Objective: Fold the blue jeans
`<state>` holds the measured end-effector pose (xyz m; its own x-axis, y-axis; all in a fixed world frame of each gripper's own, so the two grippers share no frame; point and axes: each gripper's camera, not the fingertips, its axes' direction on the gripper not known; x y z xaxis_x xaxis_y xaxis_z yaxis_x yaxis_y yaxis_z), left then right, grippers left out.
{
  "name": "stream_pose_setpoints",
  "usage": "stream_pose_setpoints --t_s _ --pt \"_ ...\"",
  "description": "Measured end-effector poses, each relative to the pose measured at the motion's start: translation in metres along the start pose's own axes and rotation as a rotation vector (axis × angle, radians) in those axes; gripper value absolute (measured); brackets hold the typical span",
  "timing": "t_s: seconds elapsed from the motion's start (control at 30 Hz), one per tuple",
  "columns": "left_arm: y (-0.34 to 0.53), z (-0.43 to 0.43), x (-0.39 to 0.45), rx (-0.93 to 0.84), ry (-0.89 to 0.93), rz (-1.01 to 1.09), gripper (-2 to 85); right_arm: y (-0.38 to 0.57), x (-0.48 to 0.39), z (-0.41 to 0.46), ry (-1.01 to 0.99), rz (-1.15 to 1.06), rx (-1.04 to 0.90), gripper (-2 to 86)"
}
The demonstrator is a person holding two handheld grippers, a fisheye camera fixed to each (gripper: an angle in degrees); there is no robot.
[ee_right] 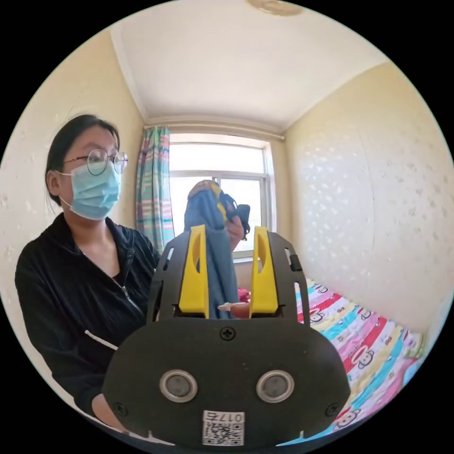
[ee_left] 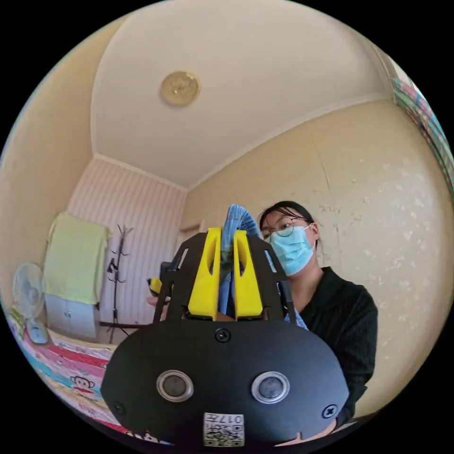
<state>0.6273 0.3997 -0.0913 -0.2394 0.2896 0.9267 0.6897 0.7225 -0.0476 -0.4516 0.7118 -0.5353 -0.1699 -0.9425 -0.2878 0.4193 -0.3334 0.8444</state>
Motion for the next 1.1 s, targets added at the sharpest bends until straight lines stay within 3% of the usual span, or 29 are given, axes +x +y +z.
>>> stream_pose_setpoints --t_s 0.2,0.4,0.63,0.9,1.1 --pt "0.1 0.077 -0.062 0.013 0.207 -0.317 5.1 -0.022 0.03 0.089 -0.48 0.096 0.021 14.1" --pt "0.185 0.107 -0.094 0.055 0.258 -0.493 5.1 -0.026 0.0 0.138 -0.375 -0.102 -0.091 13.4" --pt "0.261 0.157 -0.12 0.059 0.323 -0.685 5.1 -0.045 -0.017 0.166 -0.421 -0.377 -0.314 13.4" --pt "0.325 0.218 -0.142 0.075 0.427 -0.815 5.1 -0.06 0.003 0.23 -0.775 -0.46 -0.82 10.7" --pt "0.348 0.246 -0.136 0.105 0.523 -0.825 5.1 -0.054 0.021 0.253 -0.855 -0.479 -0.843 7.1"
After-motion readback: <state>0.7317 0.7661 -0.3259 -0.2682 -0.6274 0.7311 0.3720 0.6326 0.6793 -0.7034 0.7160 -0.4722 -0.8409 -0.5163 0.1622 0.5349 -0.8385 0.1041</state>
